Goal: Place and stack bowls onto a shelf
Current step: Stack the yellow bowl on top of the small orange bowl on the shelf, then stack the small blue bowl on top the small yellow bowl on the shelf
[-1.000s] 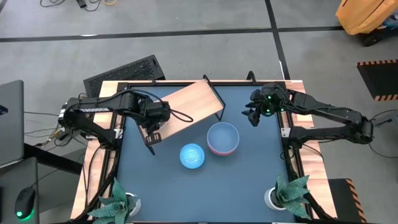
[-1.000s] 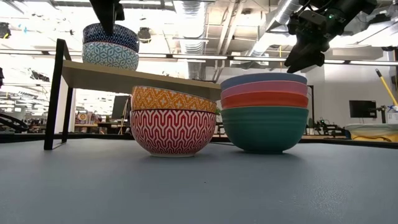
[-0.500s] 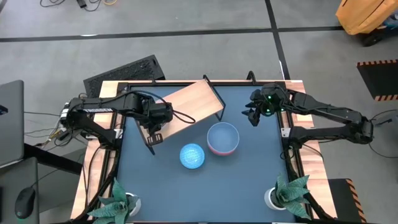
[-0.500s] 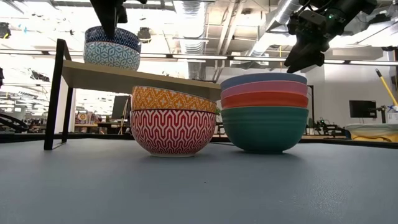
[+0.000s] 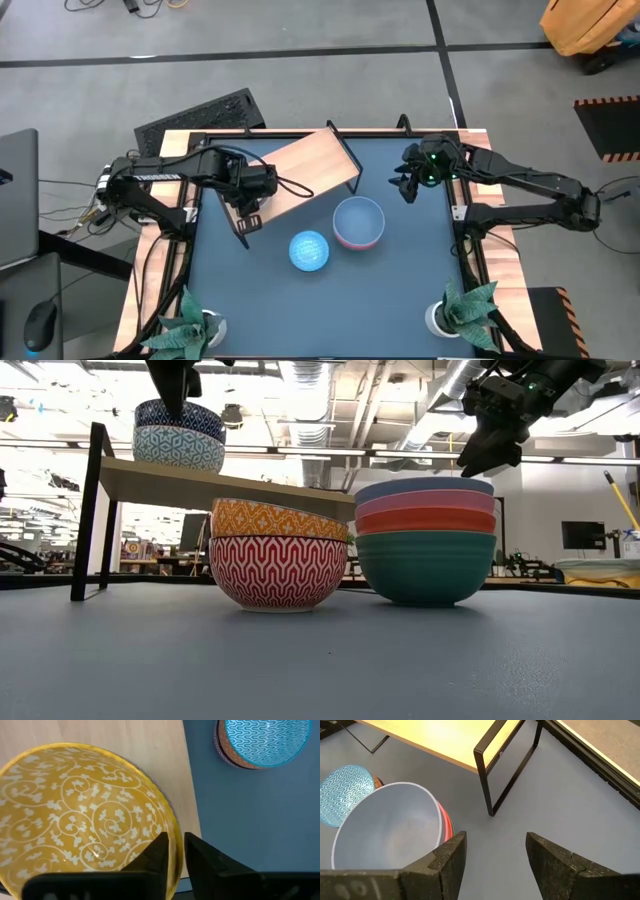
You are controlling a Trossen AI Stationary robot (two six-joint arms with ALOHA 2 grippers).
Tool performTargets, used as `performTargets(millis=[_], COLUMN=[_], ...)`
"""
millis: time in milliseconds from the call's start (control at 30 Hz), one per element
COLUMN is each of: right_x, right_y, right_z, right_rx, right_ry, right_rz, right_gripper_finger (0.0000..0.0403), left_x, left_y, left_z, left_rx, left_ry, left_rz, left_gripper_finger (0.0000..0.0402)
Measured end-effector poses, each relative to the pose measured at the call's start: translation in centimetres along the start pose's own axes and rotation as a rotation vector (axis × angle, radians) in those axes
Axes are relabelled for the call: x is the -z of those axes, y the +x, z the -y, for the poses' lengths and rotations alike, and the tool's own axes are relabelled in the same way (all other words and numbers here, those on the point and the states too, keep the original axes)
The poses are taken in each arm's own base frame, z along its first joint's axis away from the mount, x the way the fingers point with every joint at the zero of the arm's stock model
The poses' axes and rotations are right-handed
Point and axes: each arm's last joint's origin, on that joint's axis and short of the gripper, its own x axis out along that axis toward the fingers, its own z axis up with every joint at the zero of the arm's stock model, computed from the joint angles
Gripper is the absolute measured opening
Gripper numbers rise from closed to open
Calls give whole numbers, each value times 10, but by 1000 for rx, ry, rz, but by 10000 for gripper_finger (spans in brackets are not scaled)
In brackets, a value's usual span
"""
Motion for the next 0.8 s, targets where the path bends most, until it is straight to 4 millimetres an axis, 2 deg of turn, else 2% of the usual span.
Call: performTargets(millis=[400, 567, 800], right_x=[0, 0, 0], right_y=[0, 0, 0], right_z=[0, 0, 0], right_rx=[0, 0, 0], right_ry=[0, 1, -5], right_rz=[0, 0, 0], right_gripper_finger=[230, 230, 230], left_x=[-2, -5, -13], left_y=[-5, -21, -56], left_z=[-1, -2, -1], left_rx=[-19, -39, 1], left_ry=[-12, -13, -24], left_rz=[24, 94, 259], left_gripper_finger=[130, 148, 151])
